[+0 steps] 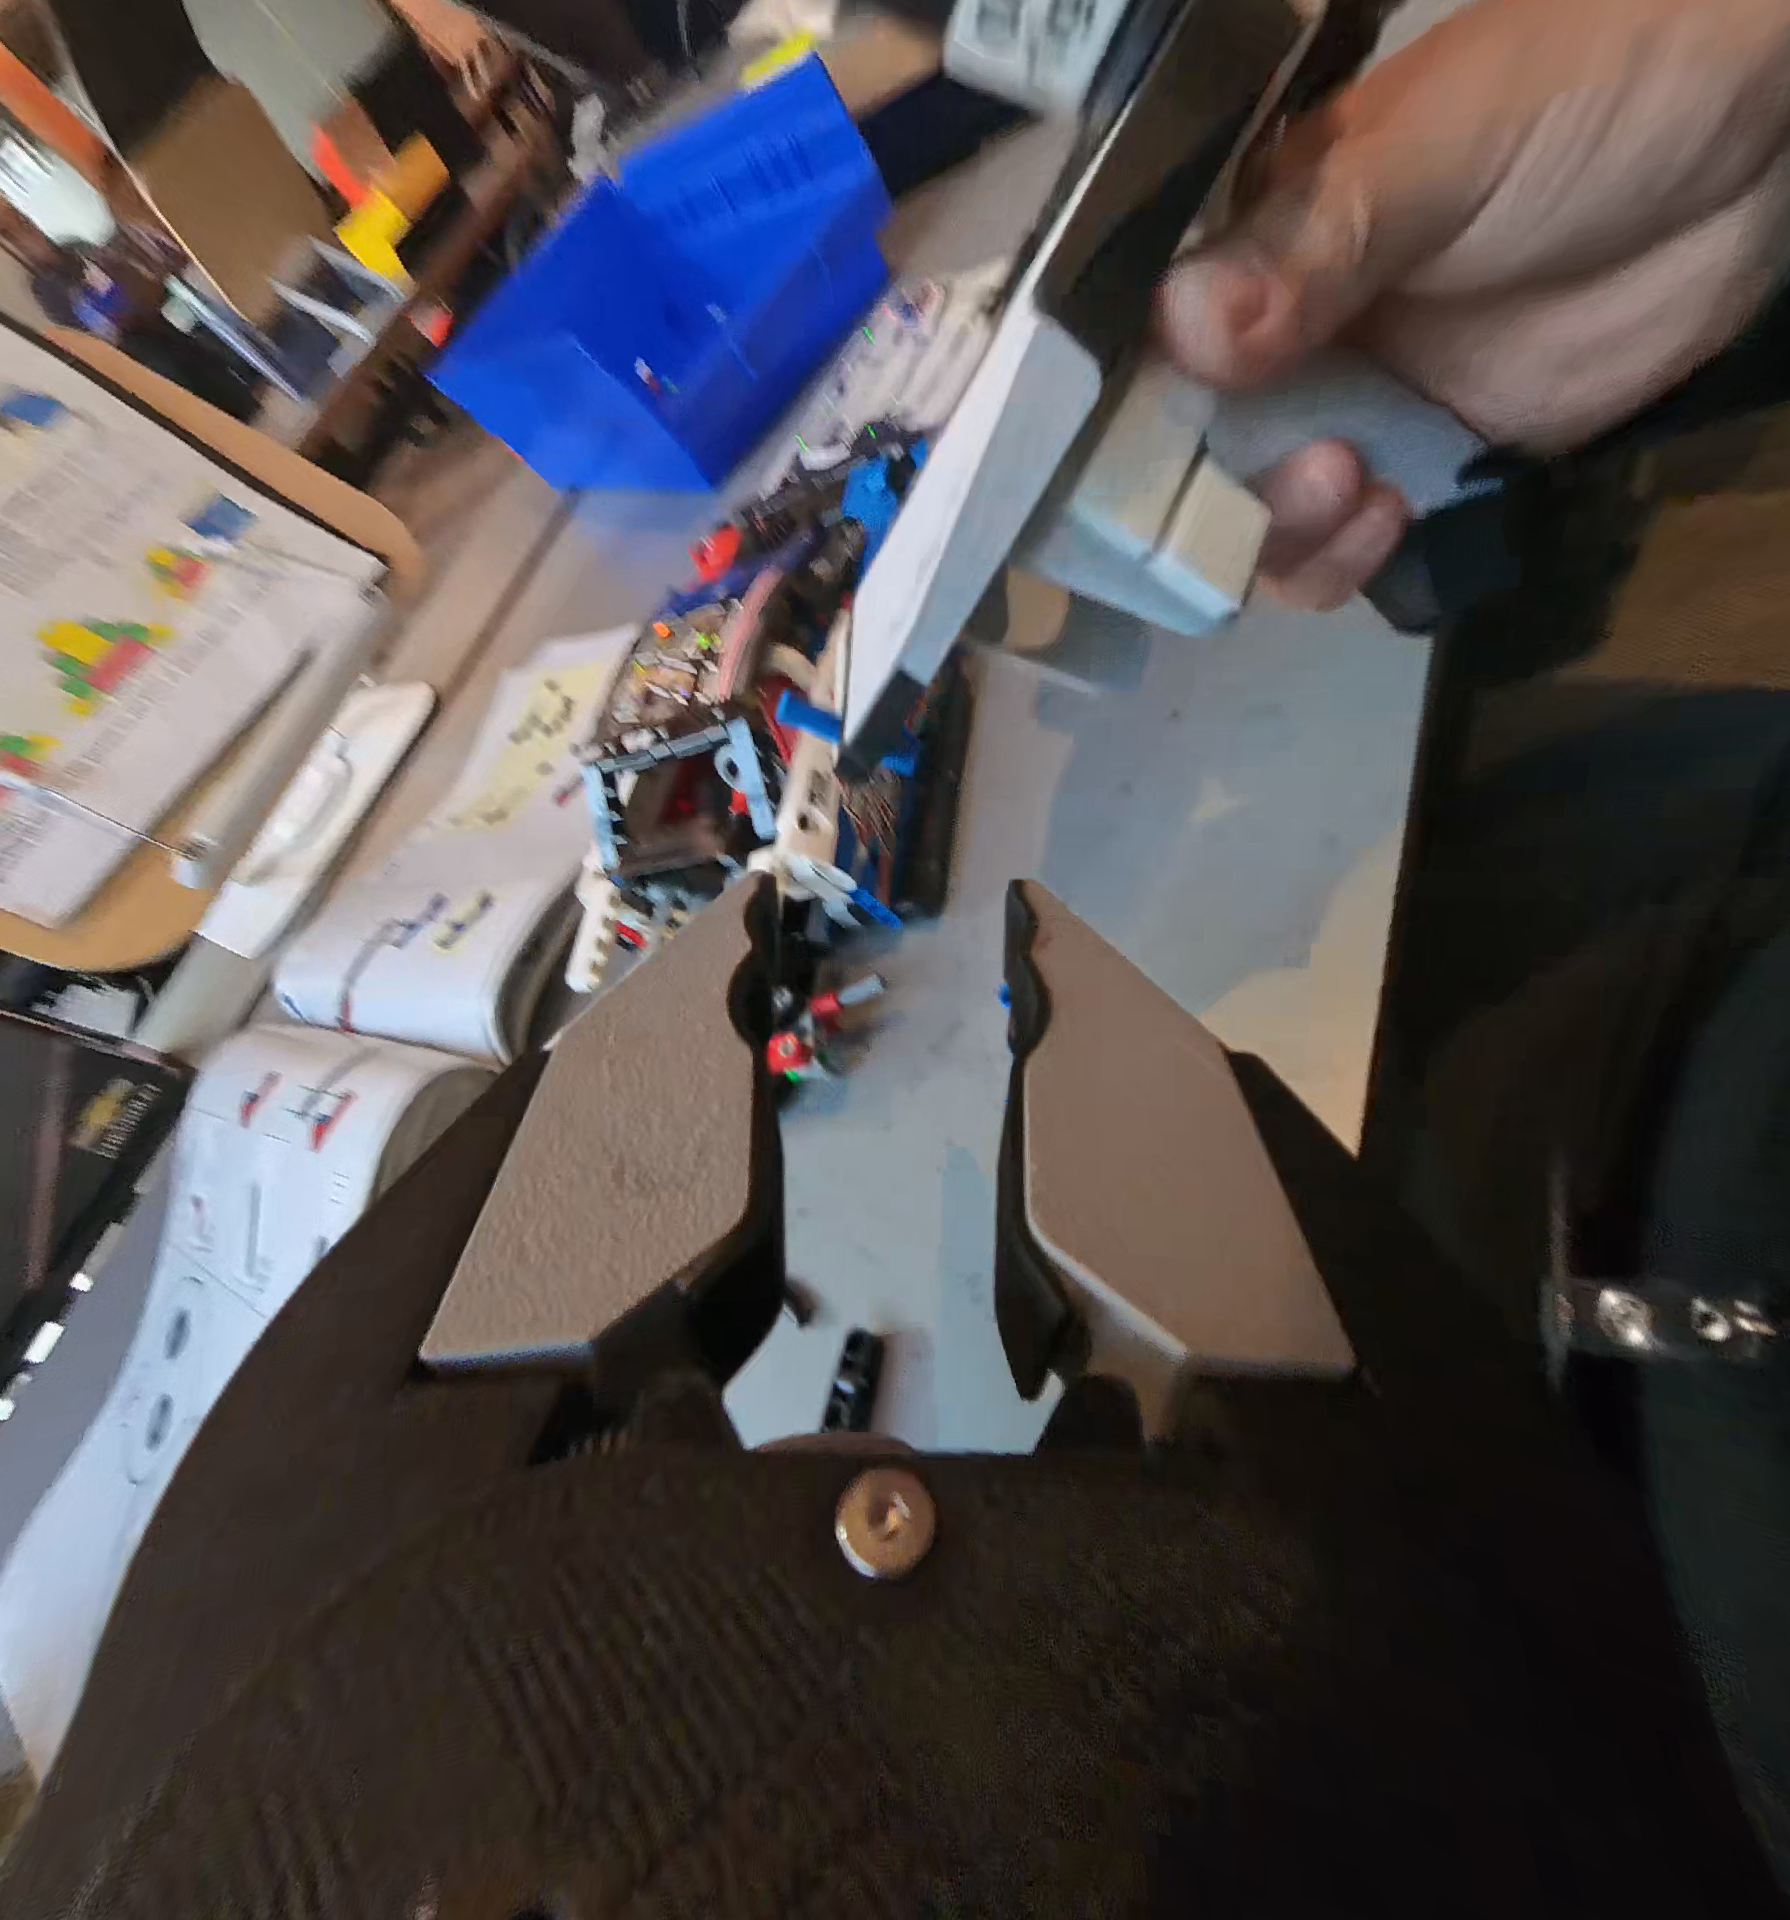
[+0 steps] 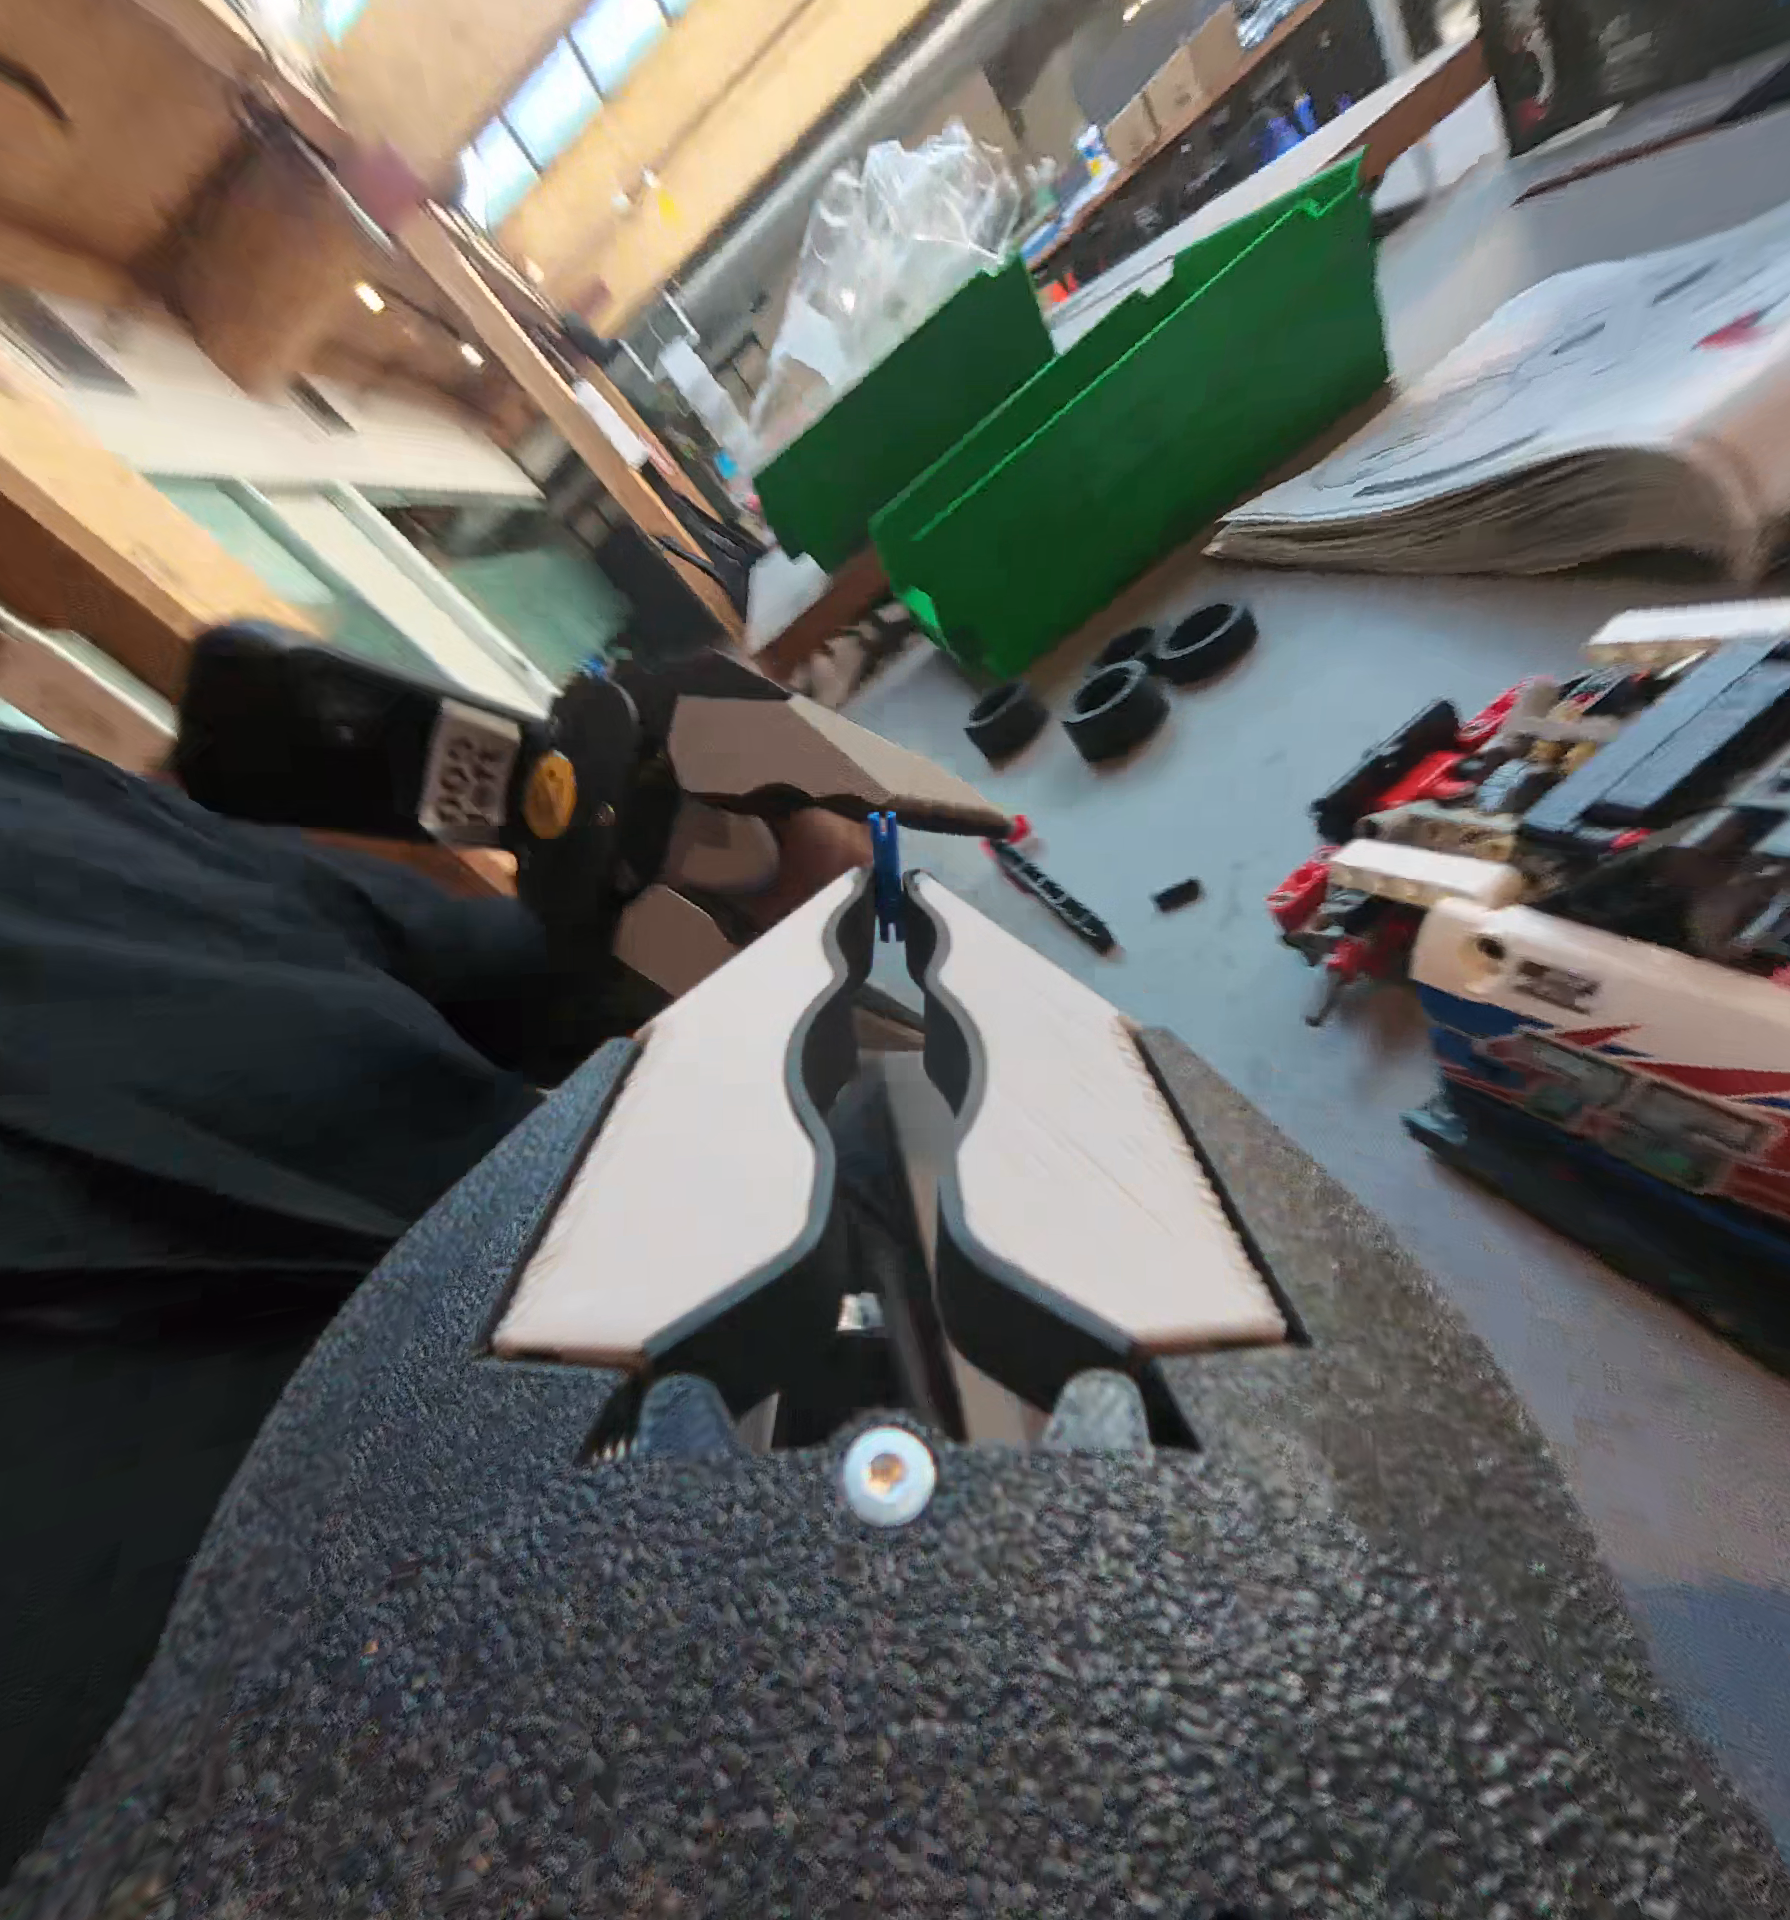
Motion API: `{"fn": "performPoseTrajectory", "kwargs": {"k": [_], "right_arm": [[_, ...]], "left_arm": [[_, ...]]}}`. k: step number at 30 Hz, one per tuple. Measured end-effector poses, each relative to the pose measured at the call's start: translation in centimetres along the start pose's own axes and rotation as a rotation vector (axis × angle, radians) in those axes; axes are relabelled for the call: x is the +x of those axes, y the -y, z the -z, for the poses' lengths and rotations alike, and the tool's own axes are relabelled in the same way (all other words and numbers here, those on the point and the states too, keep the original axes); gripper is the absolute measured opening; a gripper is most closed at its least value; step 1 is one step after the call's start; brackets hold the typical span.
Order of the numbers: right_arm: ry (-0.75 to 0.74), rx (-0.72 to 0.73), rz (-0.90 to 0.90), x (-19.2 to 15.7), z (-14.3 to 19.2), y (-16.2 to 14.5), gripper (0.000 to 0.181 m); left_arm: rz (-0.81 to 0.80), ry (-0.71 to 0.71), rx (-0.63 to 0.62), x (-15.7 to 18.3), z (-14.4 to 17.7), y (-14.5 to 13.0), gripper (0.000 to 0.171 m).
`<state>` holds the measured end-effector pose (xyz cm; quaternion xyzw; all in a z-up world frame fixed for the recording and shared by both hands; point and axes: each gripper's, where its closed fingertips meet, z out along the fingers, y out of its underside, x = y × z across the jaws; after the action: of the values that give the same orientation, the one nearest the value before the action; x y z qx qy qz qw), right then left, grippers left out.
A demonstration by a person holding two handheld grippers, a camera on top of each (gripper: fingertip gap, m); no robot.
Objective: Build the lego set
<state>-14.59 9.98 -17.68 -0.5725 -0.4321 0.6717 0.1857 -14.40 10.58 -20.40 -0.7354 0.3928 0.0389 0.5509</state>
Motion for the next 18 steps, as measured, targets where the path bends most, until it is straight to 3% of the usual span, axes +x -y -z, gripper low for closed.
{"fn": "performPoseTrajectory", "kwargs": {"k": [3, 7, 13, 18], "right_arm": [[0.113, 0.022, -0.209, -0.6, -0.7, 0.1, 0.005], [0.128, -0.012, -0.275, -0.6, -1.4, -0.9, 0.005], [0.137, -0.029, -0.298, -0.6, -1.6, -1.7, 0.005], [0.076, -0.117, -0.175, -0.4, -1.5, -1.9, 0.005]], "left_arm": [[-0.061, 0.03, 0.058, -0.8, 0.2, 1.3, 0.04], [-0.165, 0.017, 0.082, -0.7, 0.3, 1.4, 0.029], [-0.235, -0.03, 0.085, 0.2, 0.4, 1.1, 0.023], [-0.323, -0.119, 0.118, 1.2, 0.6, 0.8, 0.022]]}}
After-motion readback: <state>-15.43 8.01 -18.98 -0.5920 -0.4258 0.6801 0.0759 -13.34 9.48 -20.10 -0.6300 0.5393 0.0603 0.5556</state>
